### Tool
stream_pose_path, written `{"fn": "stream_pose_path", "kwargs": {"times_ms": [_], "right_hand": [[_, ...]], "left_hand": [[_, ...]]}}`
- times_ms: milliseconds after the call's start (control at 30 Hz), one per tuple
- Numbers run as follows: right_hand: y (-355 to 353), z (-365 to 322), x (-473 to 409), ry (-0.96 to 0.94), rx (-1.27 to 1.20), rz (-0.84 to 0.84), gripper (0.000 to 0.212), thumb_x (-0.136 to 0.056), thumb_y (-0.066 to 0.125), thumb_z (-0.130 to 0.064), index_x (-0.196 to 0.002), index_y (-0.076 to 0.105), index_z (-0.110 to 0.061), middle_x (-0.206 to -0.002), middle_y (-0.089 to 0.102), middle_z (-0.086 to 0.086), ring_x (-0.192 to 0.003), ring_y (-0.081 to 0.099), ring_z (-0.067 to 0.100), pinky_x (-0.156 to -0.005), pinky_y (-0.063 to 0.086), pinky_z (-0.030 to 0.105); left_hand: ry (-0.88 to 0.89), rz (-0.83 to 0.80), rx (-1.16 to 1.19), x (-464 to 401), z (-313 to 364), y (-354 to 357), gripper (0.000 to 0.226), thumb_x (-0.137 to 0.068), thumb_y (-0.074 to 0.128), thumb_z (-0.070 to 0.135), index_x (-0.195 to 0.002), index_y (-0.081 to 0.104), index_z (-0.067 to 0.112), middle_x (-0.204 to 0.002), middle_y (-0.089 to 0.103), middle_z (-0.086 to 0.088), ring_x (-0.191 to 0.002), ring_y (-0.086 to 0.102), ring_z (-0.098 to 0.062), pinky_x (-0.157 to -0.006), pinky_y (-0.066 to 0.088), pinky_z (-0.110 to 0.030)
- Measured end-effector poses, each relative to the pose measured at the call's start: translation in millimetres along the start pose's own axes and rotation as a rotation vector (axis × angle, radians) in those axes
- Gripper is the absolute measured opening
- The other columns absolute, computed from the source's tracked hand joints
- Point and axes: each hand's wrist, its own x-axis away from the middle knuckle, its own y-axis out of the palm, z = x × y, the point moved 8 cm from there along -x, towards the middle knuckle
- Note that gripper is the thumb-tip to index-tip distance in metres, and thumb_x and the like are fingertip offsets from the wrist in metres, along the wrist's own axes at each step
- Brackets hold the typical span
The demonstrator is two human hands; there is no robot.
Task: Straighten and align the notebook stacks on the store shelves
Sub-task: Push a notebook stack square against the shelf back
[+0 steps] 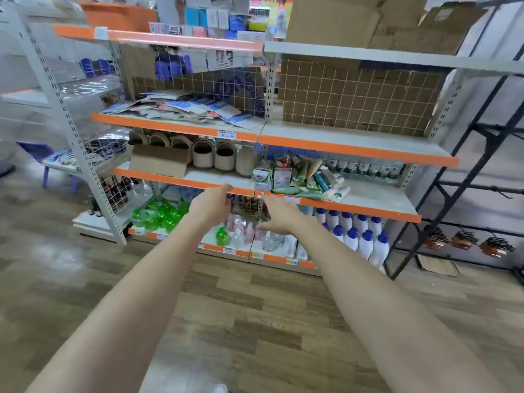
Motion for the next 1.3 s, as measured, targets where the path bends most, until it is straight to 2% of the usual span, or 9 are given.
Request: {"fn": "stream_pose_path", "kwargs": {"times_ms": [100,200,300,433,600,800,967,1167,1300], "right_hand": [[0,-5,-36,-0.003,-0.006,-0.006,0.073,-0.089,0.062,-0.038,-0.145,0.025,-0.009,-0.15,0.03,0.009,-0.137,0.031,0.028,-0.11,0.028,0.046],[-3,-2,-85,0.025,-0.003,-0.026,0.076,-0.09,0.061,-0.039,-0.147,0.022,-0.009,-0.152,0.028,0.009,-0.138,0.03,0.028,-0.11,0.029,0.044],[-6,2,-139,0.05,-0.017,-0.055,0.078,-0.091,0.06,-0.038,-0.149,0.017,-0.01,-0.155,0.024,0.009,-0.14,0.027,0.027,-0.111,0.028,0.046],[-12,4,-206,0.067,-0.049,-0.069,0.079,-0.091,0.06,-0.037,-0.151,0.015,-0.01,-0.155,0.025,0.008,-0.139,0.029,0.027,-0.109,0.031,0.047],[-11,10,-274,0.085,-0.109,-0.049,0.073,-0.091,0.061,-0.035,-0.147,0.023,-0.009,-0.151,0.034,0.01,-0.134,0.037,0.028,-0.104,0.037,0.04],[-11,35,-337,0.117,-0.144,-0.021,0.076,-0.09,0.061,-0.034,-0.148,0.02,-0.009,-0.151,0.032,0.012,-0.136,0.035,0.028,-0.107,0.034,0.045],[-29,67,-403,0.125,-0.15,0.028,0.071,-0.092,0.059,-0.033,-0.147,0.022,-0.008,-0.15,0.033,0.011,-0.135,0.037,0.029,-0.107,0.034,0.043],[-59,106,-497,0.094,-0.183,0.078,0.071,-0.093,0.058,-0.03,-0.15,0.018,-0.01,-0.153,0.029,0.012,-0.138,0.031,0.029,-0.11,0.029,0.044],[-83,139,-565,0.113,-0.195,0.1,0.067,-0.093,0.058,-0.03,-0.148,0.023,-0.01,-0.149,0.033,0.014,-0.135,0.035,0.029,-0.108,0.031,0.04]], "left_hand": [[-0.016,0.007,-0.011,-30,-24,0,0.046,-0.095,0.041,0.011,-0.14,0.038,0.016,-0.123,0.057,-0.015,-0.105,0.056,-0.032,-0.07,0.046,-0.036],[-0.024,0.004,-0.008,-74,-51,0,0.046,-0.095,0.042,0.012,-0.141,0.038,0.017,-0.133,0.052,-0.013,-0.116,0.052,-0.032,-0.081,0.046,-0.039],[-0.03,0.009,0.001,-127,-81,-4,0.044,-0.096,0.043,0.016,-0.14,0.04,0.018,-0.133,0.052,-0.015,-0.117,0.051,-0.034,-0.089,0.046,-0.042],[-0.041,-0.003,0.028,-189,-116,-8,0.043,-0.096,0.043,0.017,-0.139,0.042,0.018,-0.131,0.053,-0.015,-0.115,0.052,-0.034,-0.088,0.047,-0.042],[-0.057,0.0,0.18,-254,-148,-2,0.041,-0.095,0.045,0.015,-0.136,0.047,0.014,-0.126,0.058,-0.014,-0.112,0.054,-0.032,-0.09,0.047,-0.043],[-0.032,-0.03,0.192,-323,-153,25,0.04,-0.093,0.046,0.011,-0.133,0.049,0.009,-0.128,0.057,-0.015,-0.119,0.051,-0.032,-0.096,0.044,-0.042],[0.04,-0.019,0.166,-389,-143,37,0.044,-0.093,0.046,0.01,-0.138,0.044,0.013,-0.124,0.056,-0.019,-0.115,0.051,-0.035,-0.089,0.046,-0.043],[0.043,0.022,0.017,-493,-141,40,0.049,-0.094,0.046,0.014,-0.142,0.036,0.018,-0.133,0.051,-0.015,-0.119,0.048,-0.033,-0.103,0.034,-0.043],[0.02,0.026,-0.063,-565,-142,44,0.051,-0.096,0.045,0.018,-0.145,0.03,0.02,-0.144,0.04,-0.01,-0.132,0.037,-0.027,-0.111,0.024,-0.045]]}}
